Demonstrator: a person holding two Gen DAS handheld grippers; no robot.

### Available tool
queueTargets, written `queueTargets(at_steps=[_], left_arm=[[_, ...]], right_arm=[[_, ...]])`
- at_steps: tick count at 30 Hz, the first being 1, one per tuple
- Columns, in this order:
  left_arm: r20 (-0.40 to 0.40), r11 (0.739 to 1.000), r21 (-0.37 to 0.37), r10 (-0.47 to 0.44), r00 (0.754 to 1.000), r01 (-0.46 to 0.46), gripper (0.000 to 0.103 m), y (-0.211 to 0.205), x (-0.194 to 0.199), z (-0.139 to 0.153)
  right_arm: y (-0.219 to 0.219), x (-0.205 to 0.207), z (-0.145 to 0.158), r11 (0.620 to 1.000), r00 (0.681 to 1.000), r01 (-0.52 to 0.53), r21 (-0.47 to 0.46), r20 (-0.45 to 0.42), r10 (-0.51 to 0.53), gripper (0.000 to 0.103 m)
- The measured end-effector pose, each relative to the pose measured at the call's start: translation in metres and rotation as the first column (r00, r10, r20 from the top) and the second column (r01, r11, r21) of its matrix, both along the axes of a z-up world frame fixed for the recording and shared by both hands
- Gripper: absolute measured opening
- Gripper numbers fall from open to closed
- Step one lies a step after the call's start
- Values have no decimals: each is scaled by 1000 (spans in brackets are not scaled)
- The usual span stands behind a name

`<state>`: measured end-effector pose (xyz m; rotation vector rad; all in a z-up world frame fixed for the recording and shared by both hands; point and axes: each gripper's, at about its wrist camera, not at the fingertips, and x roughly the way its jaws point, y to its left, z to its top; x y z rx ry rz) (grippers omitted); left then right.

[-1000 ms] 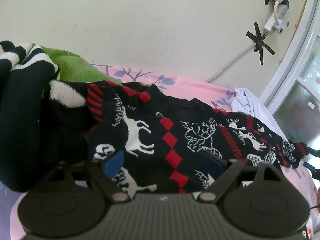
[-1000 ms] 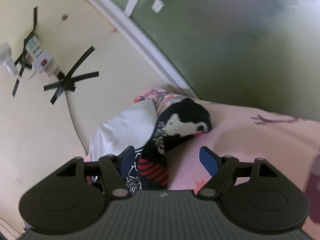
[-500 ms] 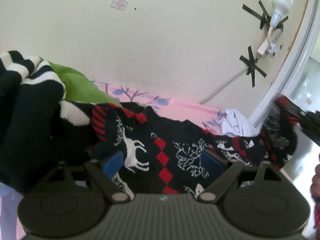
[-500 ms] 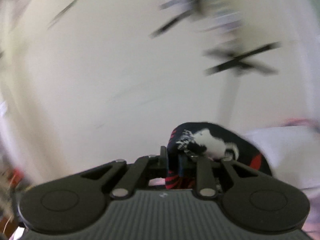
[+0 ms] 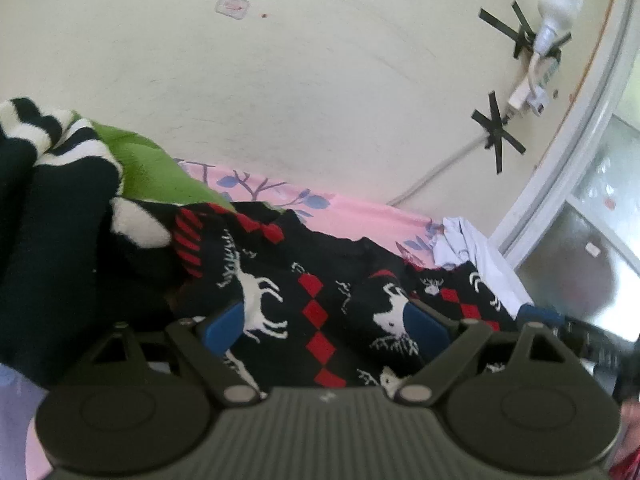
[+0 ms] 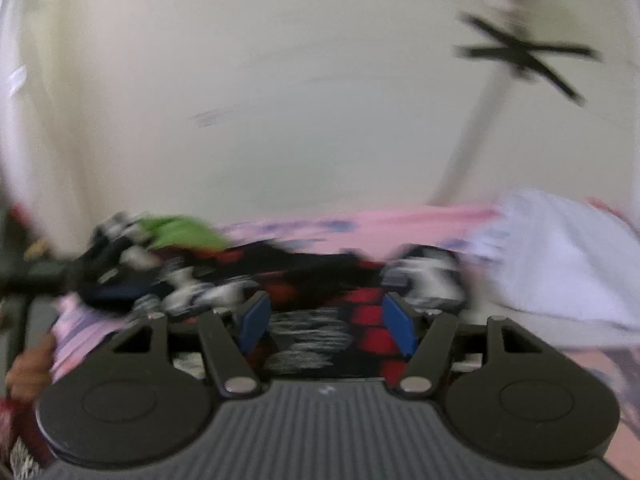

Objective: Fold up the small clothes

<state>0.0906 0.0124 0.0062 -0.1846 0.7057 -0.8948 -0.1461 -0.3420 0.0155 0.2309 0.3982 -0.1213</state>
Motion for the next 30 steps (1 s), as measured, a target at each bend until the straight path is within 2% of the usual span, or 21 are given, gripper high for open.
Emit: queueTargets(at_steps=[4,8,10,12,16,17,19,20,23,24,26,27,28,29,30], left_arm=[[-8,1000,15,-7,1000,7,90,-4,0,-5],[-26,1000,3,-4,1000,4,89,-3,3,-7],[-29,1000,-5,-3,1000,3,90,-1,4,-7],[-29,1000,-11,-2,1000,2,90,0,4,-7],[-37,1000,-17,3,999,-3,89,1,6,-6],[-35,1000,-24,4,999,-5,89,2,6,-5],[-27,999,-45,9,1000,-10,89,6,6,-1],[-24,998,-60,14,1000,-15,89,10,6,1],[-9,993,-110,49,999,-49,89,25,7,10],[-5,989,-129,68,998,-68,90,32,8,13],[-1,977,-177,116,993,-115,94,48,10,18],[-6,970,-207,132,991,-130,94,57,12,20],[-14,961,-236,145,989,-144,95,64,13,21],[-24,953,-261,153,988,-154,95,70,15,22],[-32,949,-271,157,987,-159,95,74,16,22]], right_arm=[[-33,4,2,991,997,69,116,11,-70,53],[-25,29,9,977,1000,-26,213,11,25,53],[-15,53,7,954,995,-91,286,-6,96,57],[-9,75,2,927,991,-112,358,-26,130,67],[0,122,-20,864,975,-106,491,-118,187,66],[5,133,-25,854,970,-105,510,-138,202,62],[22,152,-26,868,959,-136,477,-155,236,47],[32,160,-23,872,952,-172,458,-152,267,32],[74,171,-8,852,907,-331,405,-113,406,31],[88,170,0,827,881,-406,390,-73,467,32],[100,163,11,744,813,-538,397,9,582,35],[99,157,16,719,795,-569,400,45,605,48],[95,152,19,716,794,-579,390,70,604,58],[91,146,21,723,799,-578,379,83,595,71],[83,139,22,741,814,-563,366,93,573,70]])
